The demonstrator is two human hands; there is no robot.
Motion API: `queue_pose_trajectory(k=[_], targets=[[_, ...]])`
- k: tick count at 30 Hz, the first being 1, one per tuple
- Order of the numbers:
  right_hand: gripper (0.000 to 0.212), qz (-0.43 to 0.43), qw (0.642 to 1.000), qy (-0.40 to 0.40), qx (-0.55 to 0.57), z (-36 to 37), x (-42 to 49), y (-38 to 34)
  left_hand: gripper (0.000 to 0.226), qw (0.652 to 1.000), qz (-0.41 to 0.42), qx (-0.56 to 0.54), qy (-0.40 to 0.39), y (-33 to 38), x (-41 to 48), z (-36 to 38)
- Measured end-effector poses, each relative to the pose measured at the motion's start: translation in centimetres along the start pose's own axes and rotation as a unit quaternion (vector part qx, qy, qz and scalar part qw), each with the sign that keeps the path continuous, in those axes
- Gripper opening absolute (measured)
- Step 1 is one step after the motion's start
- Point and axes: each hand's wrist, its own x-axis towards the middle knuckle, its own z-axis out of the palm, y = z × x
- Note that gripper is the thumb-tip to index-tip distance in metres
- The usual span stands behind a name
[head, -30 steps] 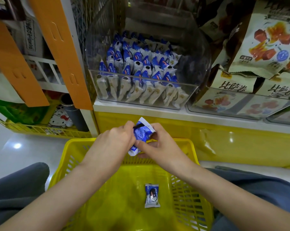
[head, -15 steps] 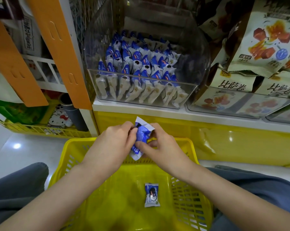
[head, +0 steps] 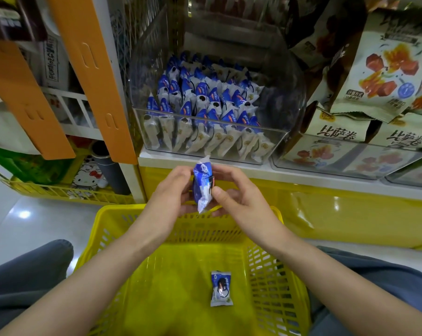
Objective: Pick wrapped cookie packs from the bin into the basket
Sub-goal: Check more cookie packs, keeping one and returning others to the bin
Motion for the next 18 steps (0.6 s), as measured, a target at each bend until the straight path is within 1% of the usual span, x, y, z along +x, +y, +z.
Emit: queue_pose_trajectory(k=[2, 3, 4, 5, 8, 11, 13, 15, 18], targets=[[0.048, 0.02, 0.999, 0.022, -0.04, -0.1, 0.1, -0.1, 0.033, 0.998, -0.018, -0.046, -0.043, 0.0, -0.2, 0.3], [0.054, 0.033, 0.998, 0.027, -0.053, -0.1, 0.2, -0.2, 0.036, 0.998, -0.014, -0.042, -0.05, -0.2, -0.4, 0.6], [0.056, 0.042, 0.997, 0.026, -0.06, -0.1, 0.3, -0.3, 0.034, 0.999, -0.005, -0.021, -0.045, -0.2, -0.6, 0.8], [0.053, 0.047, 0.997, 0.02, -0.062, -0.1, 0.4, -0.5, 0.032, 0.999, 0.004, 0.008, -0.031, -0.1, -0.7, 1.0], [0.04, 0.052, 0.997, 0.006, -0.049, -0.4, 0.6, -1.2, 0.039, 0.997, 0.006, 0.075, 0.014, 0.4, -0.8, 1.1], [0.028, 0.05, 0.998, 0.022, -0.021, -1.0, 0.9, -2.0, 0.033, 0.992, 0.046, 0.113, 0.016, 1.3, -1.0, 0.8], [0.019, 0.046, 0.998, 0.045, -0.015, -1.3, 1.0, -2.3, 0.027, 0.99, 0.071, 0.123, 0.021, 1.8, -0.9, 0.6], [0.016, 0.046, 0.997, 0.059, -0.008, -1.3, 0.9, -2.5, 0.026, 0.991, 0.078, 0.112, 0.018, 2.2, -0.7, 0.4], [0.016, 0.039, 0.998, 0.047, 0.007, -0.9, 0.8, -2.8, 0.025, 0.991, 0.08, 0.104, 0.004, 2.7, -0.5, 0.4]])
